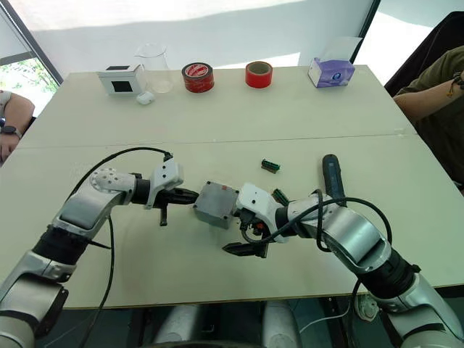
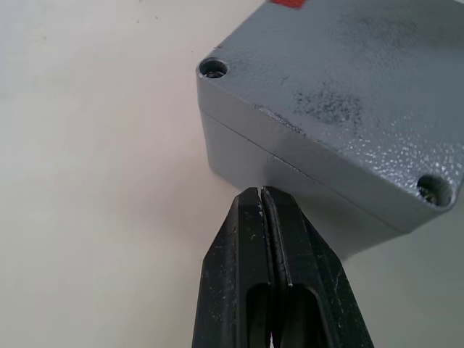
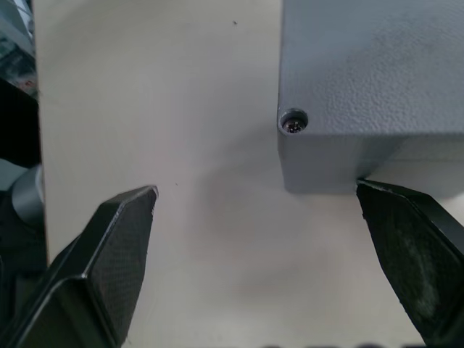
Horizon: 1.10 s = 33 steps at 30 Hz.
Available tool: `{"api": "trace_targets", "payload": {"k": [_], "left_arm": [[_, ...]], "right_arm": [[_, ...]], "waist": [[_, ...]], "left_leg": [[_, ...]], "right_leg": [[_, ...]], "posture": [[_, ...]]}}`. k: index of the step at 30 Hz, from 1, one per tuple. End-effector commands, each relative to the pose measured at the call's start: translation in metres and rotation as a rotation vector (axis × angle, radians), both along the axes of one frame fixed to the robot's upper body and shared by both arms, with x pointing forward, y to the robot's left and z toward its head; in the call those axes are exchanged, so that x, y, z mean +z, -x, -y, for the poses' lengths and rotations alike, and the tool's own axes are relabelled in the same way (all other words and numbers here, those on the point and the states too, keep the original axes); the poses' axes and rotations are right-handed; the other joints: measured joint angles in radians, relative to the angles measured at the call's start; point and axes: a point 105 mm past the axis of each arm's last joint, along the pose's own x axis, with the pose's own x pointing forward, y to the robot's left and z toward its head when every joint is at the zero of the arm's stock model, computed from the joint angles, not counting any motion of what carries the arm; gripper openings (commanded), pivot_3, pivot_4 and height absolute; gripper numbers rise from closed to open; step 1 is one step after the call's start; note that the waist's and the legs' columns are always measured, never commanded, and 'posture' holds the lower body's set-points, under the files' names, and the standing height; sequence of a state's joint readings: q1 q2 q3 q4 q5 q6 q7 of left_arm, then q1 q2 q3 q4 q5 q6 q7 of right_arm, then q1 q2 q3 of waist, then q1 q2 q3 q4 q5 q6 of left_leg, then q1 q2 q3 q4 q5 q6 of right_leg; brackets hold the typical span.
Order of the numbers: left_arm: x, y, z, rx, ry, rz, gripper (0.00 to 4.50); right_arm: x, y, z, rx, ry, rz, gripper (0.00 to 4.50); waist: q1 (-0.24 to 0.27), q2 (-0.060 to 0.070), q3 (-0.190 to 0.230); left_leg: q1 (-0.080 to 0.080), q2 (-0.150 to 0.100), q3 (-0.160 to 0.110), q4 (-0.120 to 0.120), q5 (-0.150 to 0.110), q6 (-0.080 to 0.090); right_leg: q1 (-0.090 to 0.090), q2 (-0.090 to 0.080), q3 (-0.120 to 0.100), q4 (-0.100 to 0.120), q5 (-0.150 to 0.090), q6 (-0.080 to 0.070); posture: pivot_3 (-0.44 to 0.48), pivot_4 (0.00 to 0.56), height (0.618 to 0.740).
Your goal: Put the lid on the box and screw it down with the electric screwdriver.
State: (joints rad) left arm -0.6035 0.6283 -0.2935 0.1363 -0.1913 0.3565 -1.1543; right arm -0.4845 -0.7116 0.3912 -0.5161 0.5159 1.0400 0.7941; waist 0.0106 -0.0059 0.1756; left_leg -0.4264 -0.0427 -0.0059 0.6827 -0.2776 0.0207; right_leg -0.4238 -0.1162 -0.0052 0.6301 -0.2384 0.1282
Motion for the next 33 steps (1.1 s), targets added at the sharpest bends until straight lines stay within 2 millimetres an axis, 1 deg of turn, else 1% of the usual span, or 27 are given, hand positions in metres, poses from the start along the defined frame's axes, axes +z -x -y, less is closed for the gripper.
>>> {"api": "trace_targets", "payload": {"k": [1, 4, 7, 9, 12, 14, 17, 21, 25, 33], "left_arm": [[0.012, -0.007, 0.014, -0.06, 0.019, 0.073, 0.0], [0.015, -0.017, 0.003, -0.004, 0.012, 0.099, 0.0], [0.017, -0.022, -0.017, 0.067, 0.005, 0.106, 0.0], [0.016, -0.018, -0.027, 0.088, -0.003, 0.096, 0.0], [0.008, 0.0, -0.033, 0.074, -0.012, 0.04, 0.0], [0.005, 0.011, -0.032, 0.058, -0.011, 0.006, 0.0], [-0.002, 0.026, -0.027, 0.04, -0.001, -0.047, 0.0], [-0.008, 0.036, -0.01, 0.015, 0.02, -0.064, 0.0], [-0.003, 0.026, 0.003, 0.032, 0.048, -0.007, 0.0], [0.002, 0.017, 0.009, 0.024, 0.064, 0.023, 0.0]], "right_arm": [[0.017, 0.003, -0.008, 0.026, -0.041, 0.067, 4.47], [0.023, 0.002, 0.002, -0.008, -0.033, 0.102, 4.47], [0.035, 0.002, 0.011, -0.025, -0.049, 0.139, 4.47], [0.041, -0.005, 0.015, -0.061, -0.059, 0.181, 4.47], [0.042, -0.026, 0.024, -0.129, -0.032, 0.254, 4.47], [0.037, -0.033, 0.026, -0.134, -0.012, 0.269, 4.47], [0.029, -0.037, 0.024, -0.118, -0.003, 0.264, 4.47], [0.02, -0.033, 0.015, -0.064, -0.011, 0.233, 4.47], [0.016, -0.021, 0.01, -0.012, -0.017, 0.196, 4.47], [0.013, -0.011, 0.008, -0.02, -0.03, 0.169, 4.47]], "waist": [[0.001, 0.0, 0.0], [0.0, 0.0, 0.0], [0.0, 0.0, 0.0], [-0.004, 0.0, 0.0], [-0.01, 0.0, 0.0], [-0.013, 0.0, 0.0], [-0.002, 0.0, 0.0], [0.001, 0.0, 0.0], [0.001, 0.0, 0.0], [0.001, 0.0, 0.0]], "left_leg": [[0.0, 0.0, 0.0, 0.0, 0.0, 0.0], [0.0, -0.001, 0.0, 0.0, 0.0, 0.0], [0.0, 0.0, 0.0, 0.0, 0.0, 0.0], [0.0, 0.0, 0.0, 0.0, 0.0, 0.0], [0.0, 0.001, 0.0, 0.0, 0.0, 0.0], [0.0, 0.001, 0.0, 0.0, 0.0, 0.0], [0.0, 0.0, 0.0, 0.0, 0.0, 0.0], [0.0, 0.0, 0.0, 0.0, 0.0, 0.0], [0.0, 0.0, 0.0, 0.0, 0.0, 0.0], [0.0, 0.0, 0.0, 0.0, 0.0, 0.0]], "right_leg": [[0.0, 0.0, 0.0, 0.0, 0.0, 0.0], [0.0, 0.0, 0.0, 0.0, 0.0, 0.0], [0.0, 0.0, 0.0, 0.0, 0.0, 0.0], [0.0, 0.0, 0.0, 0.0, 0.0, 0.0], [-0.001, 0.0, 0.0, 0.0, 0.0, 0.0], [-0.001, 0.0, 0.0, 0.0, 0.0, 0.0], [0.0, 0.0, 0.0, 0.0, 0.0, 0.0], [0.0, 0.0, 0.0, 0.0, 0.0, 0.0], [0.0, 0.0, 0.0, 0.0, 0.0, 0.0], [0.0, 0.0, 0.0, 0.001, 0.0, 0.0]], "posture": [[0.0, 0.15, 0.74], [0.0, 0.15, 0.74], [0.0, 0.15, 0.74], [0.0, 0.15, 0.74], [0.0, 0.15, 0.74], [0.0, 0.15, 0.74], [0.0, 0.15, 0.74], [0.0, 0.15, 0.74], [0.0, 0.15, 0.74], [0.0, 0.15, 0.74]]}}
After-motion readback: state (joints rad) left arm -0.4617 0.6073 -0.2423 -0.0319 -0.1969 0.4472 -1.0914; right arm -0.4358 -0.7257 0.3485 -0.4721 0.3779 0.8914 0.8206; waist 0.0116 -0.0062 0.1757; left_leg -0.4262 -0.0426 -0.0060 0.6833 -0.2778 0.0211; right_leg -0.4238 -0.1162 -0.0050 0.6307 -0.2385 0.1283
